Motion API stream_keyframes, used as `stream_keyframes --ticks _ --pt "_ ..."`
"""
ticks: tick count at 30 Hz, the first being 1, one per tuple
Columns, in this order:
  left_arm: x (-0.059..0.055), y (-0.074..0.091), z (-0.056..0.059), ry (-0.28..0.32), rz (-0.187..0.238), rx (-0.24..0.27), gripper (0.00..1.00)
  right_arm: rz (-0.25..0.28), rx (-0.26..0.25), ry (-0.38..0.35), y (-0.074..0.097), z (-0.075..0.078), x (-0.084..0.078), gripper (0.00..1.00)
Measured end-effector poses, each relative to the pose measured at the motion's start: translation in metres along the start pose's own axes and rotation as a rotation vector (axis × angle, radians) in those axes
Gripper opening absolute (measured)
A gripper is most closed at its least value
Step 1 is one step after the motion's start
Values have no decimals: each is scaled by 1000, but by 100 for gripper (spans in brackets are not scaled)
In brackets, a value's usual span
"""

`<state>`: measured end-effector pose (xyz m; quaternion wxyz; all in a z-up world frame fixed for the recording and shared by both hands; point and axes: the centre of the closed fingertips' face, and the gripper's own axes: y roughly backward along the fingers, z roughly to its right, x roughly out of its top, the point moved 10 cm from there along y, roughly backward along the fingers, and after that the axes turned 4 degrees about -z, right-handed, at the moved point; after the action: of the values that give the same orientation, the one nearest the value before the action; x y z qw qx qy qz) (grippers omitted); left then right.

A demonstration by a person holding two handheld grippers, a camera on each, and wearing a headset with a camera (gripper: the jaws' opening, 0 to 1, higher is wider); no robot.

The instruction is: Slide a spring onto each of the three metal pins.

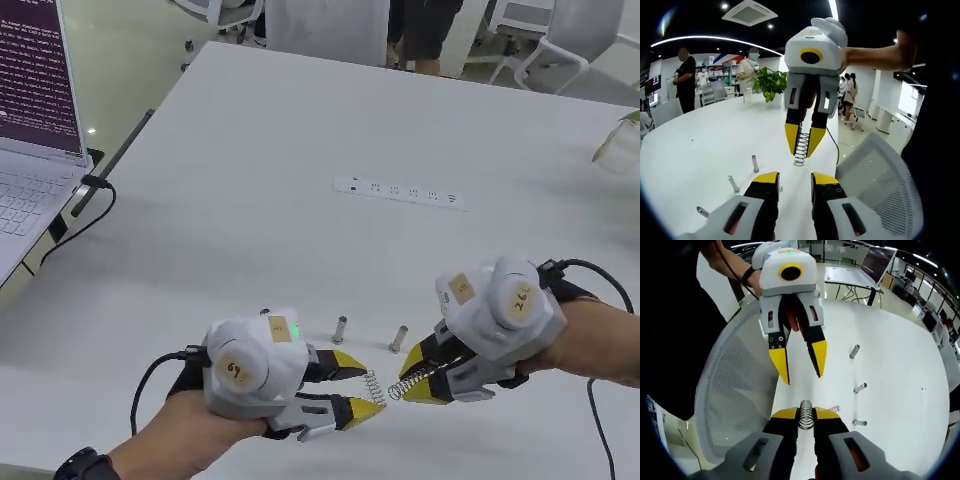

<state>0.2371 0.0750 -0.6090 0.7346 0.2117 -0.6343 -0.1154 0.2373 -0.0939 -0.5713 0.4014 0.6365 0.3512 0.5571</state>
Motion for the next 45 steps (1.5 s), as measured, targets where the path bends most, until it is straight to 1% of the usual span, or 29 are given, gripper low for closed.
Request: stream_keyframes --ticks 4,6,10,14,19,21,23,26,30,31,36,40,45 --pt "-5 9 -5 23 -7 27 20 -12 -13 -21 0 3 -5 8" --pt "-8 13 -7 29 -12 44 22 -14 -14 -28 -1 5 -7 8" --pt "-18 25 -15 66 -18 85 27 -21 -22 -47 -2 8 -10 8" --pt "-25 37 -21 87 -29 117 29 -28 -31 -73 -4 13 -14 9" --pt "-38 56 -30 115 -47 175 34 -29 -33 -82 -6 17 -15 9" --pt "-43 63 -33 126 -48 203 35 -32 -36 -85 -8 20 -15 9" --pt "-48 69 -36 138 -59 223 39 -35 -42 -95 -9 23 -14 9" --pt "-54 78 -39 156 -60 256 42 -37 -53 -108 -12 30 -14 9" --pt "-60 90 -43 178 -61 298 47 -39 -67 -123 -16 38 -12 9" --pt "-62 93 -44 185 -63 311 48 -40 -69 -124 -17 40 -11 9" --pt "-69 106 -46 204 -63 342 49 -49 -70 -132 -23 49 -8 9" --pt "-70 112 -47 212 -58 360 49 -52 -59 -128 -25 56 -4 9" --pt "-71 116 -46 222 -52 377 49 -71 -58 -116 -31 68 0 9"
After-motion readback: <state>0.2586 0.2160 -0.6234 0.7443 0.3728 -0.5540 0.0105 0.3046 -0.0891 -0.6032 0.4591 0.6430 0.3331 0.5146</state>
